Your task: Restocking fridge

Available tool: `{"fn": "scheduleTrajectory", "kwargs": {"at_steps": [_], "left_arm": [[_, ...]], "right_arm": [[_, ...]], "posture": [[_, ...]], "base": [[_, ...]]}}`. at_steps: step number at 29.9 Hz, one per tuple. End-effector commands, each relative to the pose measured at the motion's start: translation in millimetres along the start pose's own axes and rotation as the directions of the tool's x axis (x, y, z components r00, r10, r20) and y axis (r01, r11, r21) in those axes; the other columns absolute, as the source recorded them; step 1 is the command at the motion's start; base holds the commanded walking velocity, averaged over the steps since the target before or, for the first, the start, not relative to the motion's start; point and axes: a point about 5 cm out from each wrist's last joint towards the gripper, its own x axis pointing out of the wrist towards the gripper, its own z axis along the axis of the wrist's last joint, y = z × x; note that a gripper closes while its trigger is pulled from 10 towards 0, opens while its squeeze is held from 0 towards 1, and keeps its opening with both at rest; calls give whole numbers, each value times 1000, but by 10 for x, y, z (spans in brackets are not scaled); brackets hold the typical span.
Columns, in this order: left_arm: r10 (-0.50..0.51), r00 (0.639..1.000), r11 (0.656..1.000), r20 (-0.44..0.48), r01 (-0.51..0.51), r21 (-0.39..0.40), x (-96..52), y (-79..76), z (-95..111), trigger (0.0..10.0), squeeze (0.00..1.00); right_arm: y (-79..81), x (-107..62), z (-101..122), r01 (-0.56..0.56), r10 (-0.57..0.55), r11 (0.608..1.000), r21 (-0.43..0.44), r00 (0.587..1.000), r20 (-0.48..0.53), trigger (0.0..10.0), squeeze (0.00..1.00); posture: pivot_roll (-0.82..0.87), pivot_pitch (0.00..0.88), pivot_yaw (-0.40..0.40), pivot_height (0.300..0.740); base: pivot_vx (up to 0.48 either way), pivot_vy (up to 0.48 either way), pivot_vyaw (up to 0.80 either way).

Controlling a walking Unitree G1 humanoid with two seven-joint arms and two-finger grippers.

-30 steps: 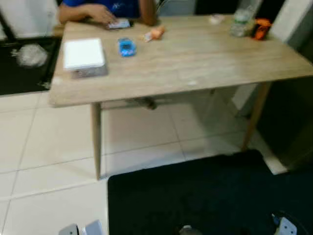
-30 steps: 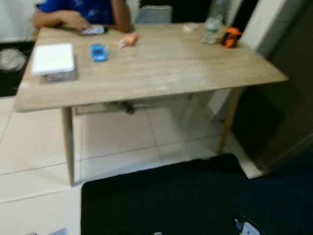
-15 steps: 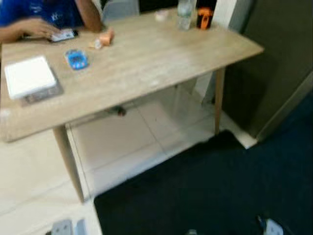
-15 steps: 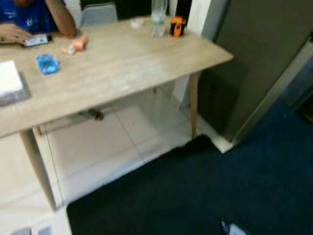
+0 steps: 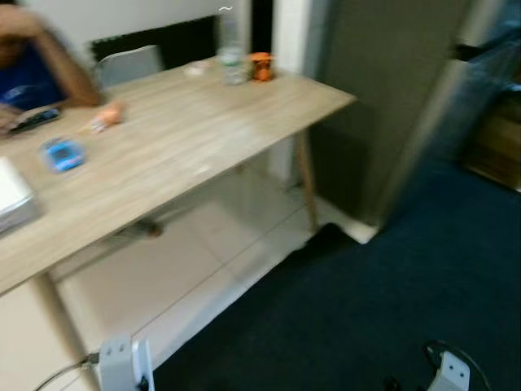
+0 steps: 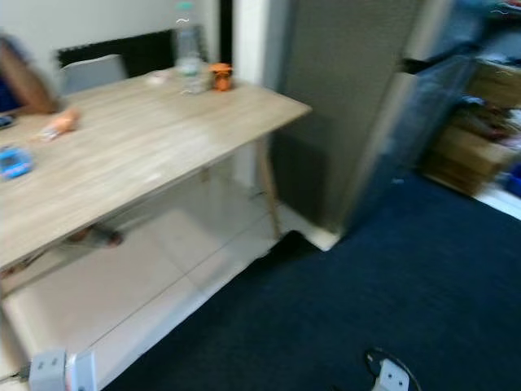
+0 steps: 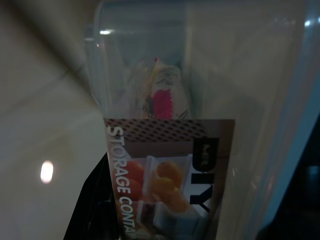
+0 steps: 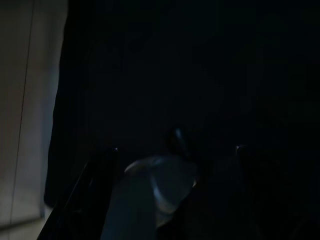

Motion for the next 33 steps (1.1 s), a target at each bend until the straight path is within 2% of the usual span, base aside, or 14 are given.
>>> {"fn": "scheduleTrajectory", "kwargs": {"at_steps": [1, 2, 4, 8, 11, 12, 18, 23, 26, 27, 33], "left_arm": [[-61, 998, 997, -16, 62, 47, 4, -171, -19, 10000, 0], [-61, 998, 997, -16, 62, 47, 4, -171, -19, 10000, 0], [-95, 995, 994, -15, 96, 46, 11, -264, 10, 10000, 0], [-111, 993, 994, -40, 112, 14, -10, -336, -87, 10000, 0], [-110, 992, 994, -60, 111, 15, -27, -335, -162, 10000, 0], [-102, 991, 995, -87, 103, 5, -51, -311, -262, 10000, 0], [-99, 986, 995, -135, 99, -3, -98, -256, -429, 10000, 0], [-116, 984, 993, -137, 117, 0, -102, -264, -439, 10000, 0], [-135, 982, 990, -134, 140, 28, -98, -279, -420, 10000, 0], [-149, 980, 986, -131, 158, 61, -89, -315, -389, 10000, 0], [-159, 980, 986, -118, 164, 40, -74, -383, -336, 10000, 0]], "right_arm": [[88, 27, 43, -17, 16, 999, -47, 1000, -7, 10000, 0], [88, 27, 43, -17, 16, 999, -47, 1000, -7, 10000, 0], [144, 41, 49, -30, 29, 997, -73, 999, -14, 10000, 0], [255, 59, 15, -57, 55, 993, -99, 998, -28, 10000, 0], [290, 63, -5, -67, 64, 992, -106, 997, -34, 10000, 0], [319, 64, -39, -77, 72, 990, -122, 996, -46, 10000, 0], [306, 58, -73, -75, 68, 988, -136, 996, -57, 10000, 0], [275, 54, -70, -61, 54, 989, -132, 997, -55, 10000, 0], [252, 50, -75, -54, 46, 989, -136, 997, -58, 10000, 0], [243, 50, -59, -55, 47, 988, -145, 997, -57, 10000, 0], [243, 54, -18, -57, 51, 986, -156, 998, -45, 10000, 0]], "posture": [[-50, 0, 8, 740], [-50, 0, 8, 740], [-54, 0, 8, 740], [-59, 0, 12, 740], [-55, 0, 7, 740], [-55, 0, 7, 740], [-46, 0, 11, 740], [-42, 0, 12, 740], [-42, 0, 10, 740], [-47, 0, -3, 740], [-59, 0, -2, 740]], "base": [[0, 0, -775], [0, 0, -775], [0, 0, -775], [0, 0, -773], [0, 0, -773], [0, 0, -775], [0, 0, -775], [0, 0, -775], [0, 0, -775], [0, 0, -775], [0, 0, -775]]}}
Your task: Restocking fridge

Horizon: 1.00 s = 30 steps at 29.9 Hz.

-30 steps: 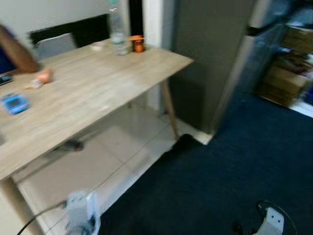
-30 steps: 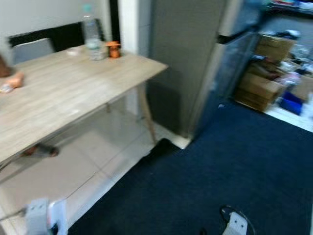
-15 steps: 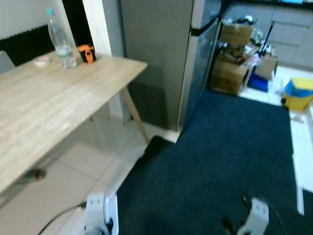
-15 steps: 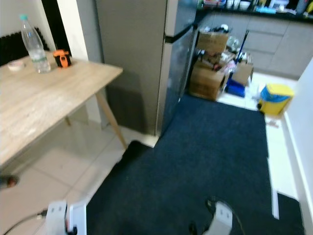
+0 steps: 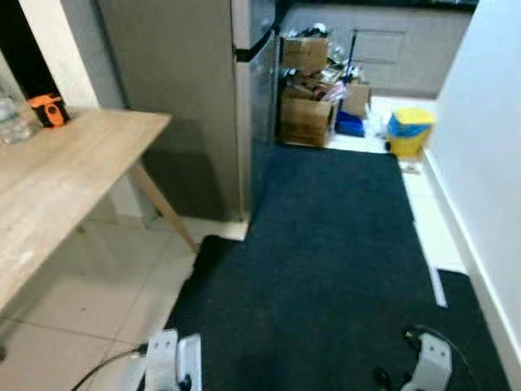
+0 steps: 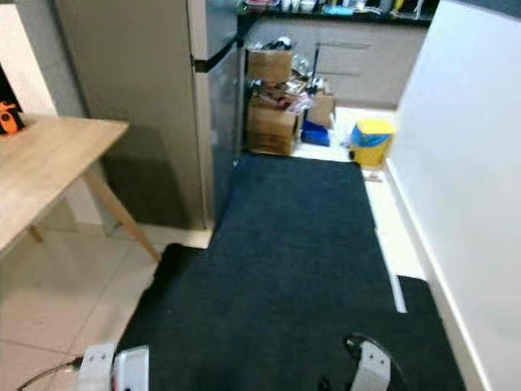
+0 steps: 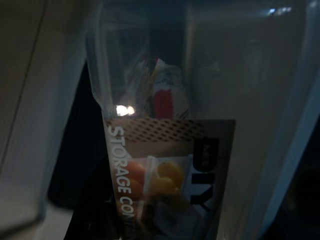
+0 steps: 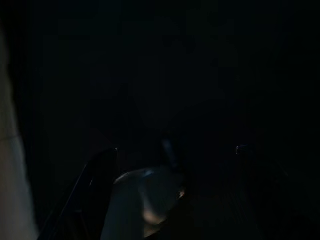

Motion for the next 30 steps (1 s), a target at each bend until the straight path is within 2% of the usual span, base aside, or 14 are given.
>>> {"fn": "scheduleTrajectory", "kwargs": {"at_steps": [1, 6, 9, 17, 30], "left_arm": [[3, 1000, 1000, -22, -3, 5, -13, 0, -76, 10000, 0], [-30, 998, 999, -53, 29, -27, -16, -32, -125, 10000, 0], [-45, 997, 999, -65, 44, -20, -22, -51, -158, 10000, 0], [-42, 995, 999, -87, 40, -17, -44, -24, -245, 10000, 0], [-27, 996, 1000, -90, 28, 1, -47, 24, -239, 10000, 0]], "right_arm": [[36, 2, -51, -7, 7, 1000, 8, 1000, -12, 10000, 0], [43, 2, -55, -11, 11, 1000, -1, 1000, -10, 10000, 0], [40, -4, -95, -12, 12, 1000, -9, 1000, -20, 10000, 0], [32, -18, -182, -10, 10, 1000, -20, 999, -43, 10000, 0], [79, -8, -186, -29, 26, 998, -63, 998, -54, 10000, 0]], "posture": [[-59, 0, -2, 740], [-71, 0, 3, 740], [-70, 0, 6, 740], [-65, 0, 13, 740], [-58, 0, 11, 740]], "base": [[0, 0, -775], [0, 0, -155], [0, -86, 0], [0, -472, 0], [0, -436, 0]]}}
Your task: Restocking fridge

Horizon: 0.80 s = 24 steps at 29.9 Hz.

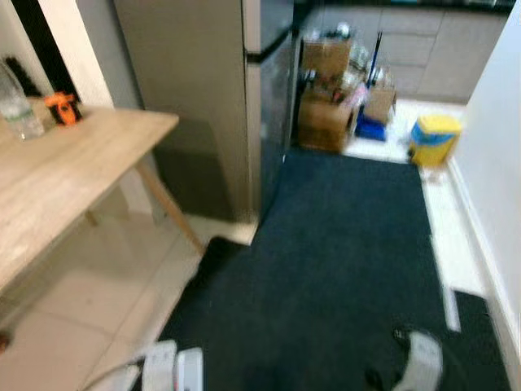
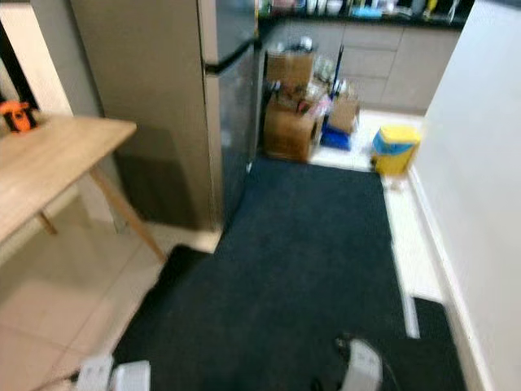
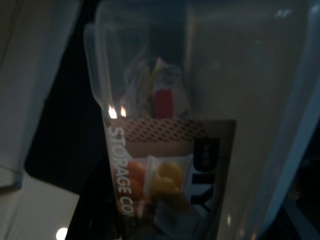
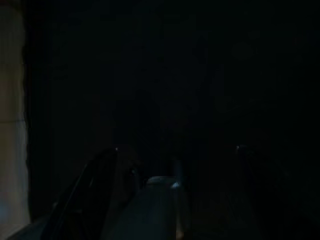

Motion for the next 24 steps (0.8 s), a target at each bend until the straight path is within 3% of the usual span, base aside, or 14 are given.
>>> {"fn": "scheduleTrajectory", "kwargs": {"at_steps": [1, 17, 24], "left_arm": [[9, 1000, 1000, 15, -9, 8, 6, 0, 46, 10000, 0], [-11, 1000, 1000, 27, 11, 3, 17, -45, 89, 10000, 0], [-18, 1000, 999, 15, 18, 42, 18, -53, 80, 10000, 0]], "right_arm": [[-35, -10, -21, 9, -9, 1000, -23, 1000, -13, 10000, 0], [-29, -13, -54, 1, -3, 999, -48, 1000, -27, 10000, 0], [-31, -13, -55, 3, -4, 999, -46, 1000, -27, 10000, 0]], "posture": [[-58, 0, 11, 740], [-62, 0, 14, 740], [-64, 0, 16, 740]], "base": [[0, 0, 0], [0, 0, 0], [345, 0, 0]]}}
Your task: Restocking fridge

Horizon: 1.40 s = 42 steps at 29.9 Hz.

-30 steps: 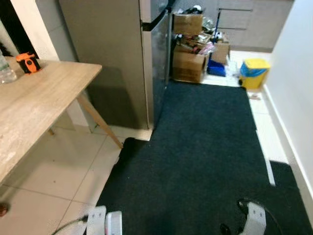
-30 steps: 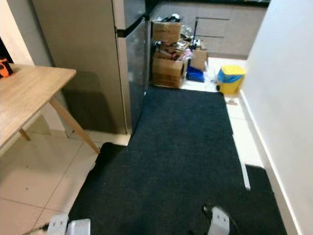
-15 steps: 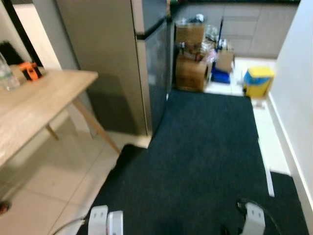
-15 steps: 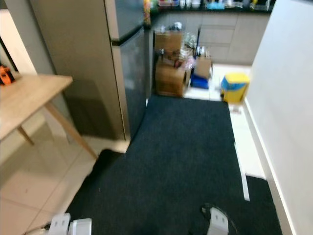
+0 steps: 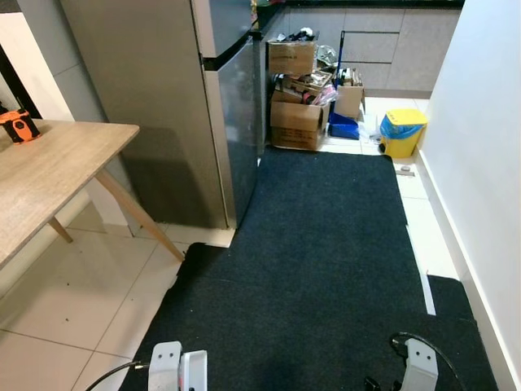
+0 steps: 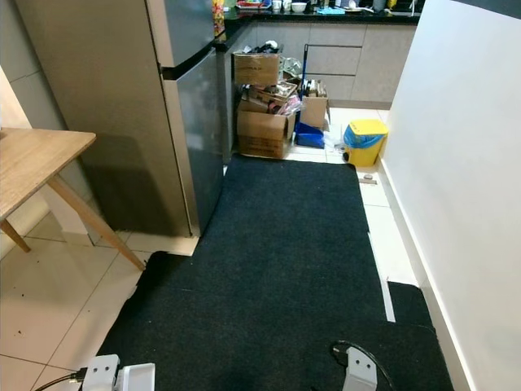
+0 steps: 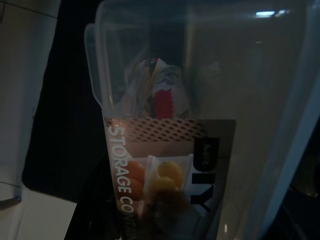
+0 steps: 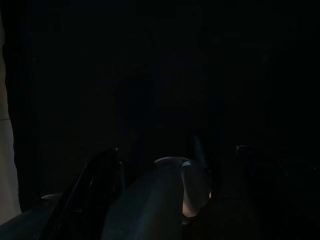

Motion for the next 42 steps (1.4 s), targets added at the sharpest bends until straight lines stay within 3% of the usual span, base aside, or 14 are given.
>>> {"fn": "scheduleTrajectory", "kwargs": {"at_steps": [1, 42], "left_arm": [[-7, 1000, 1000, 10, 7, 17, 4, -8, 31, 10000, 0], [-34, 999, 999, 6, 34, 31, 3, -35, 15, 10000, 0]], "right_arm": [[-2, -2, -13, -2, 1, 1000, -13, 1000, -8, 10000, 0], [33, 0, -66, -9, 9, 1000, -13, 1000, -20, 10000, 0]], "posture": [[-64, 0, 16, 740], [-59, 0, 24, 740]], "base": [[428, 0, 0], [446, 0, 0]]}}
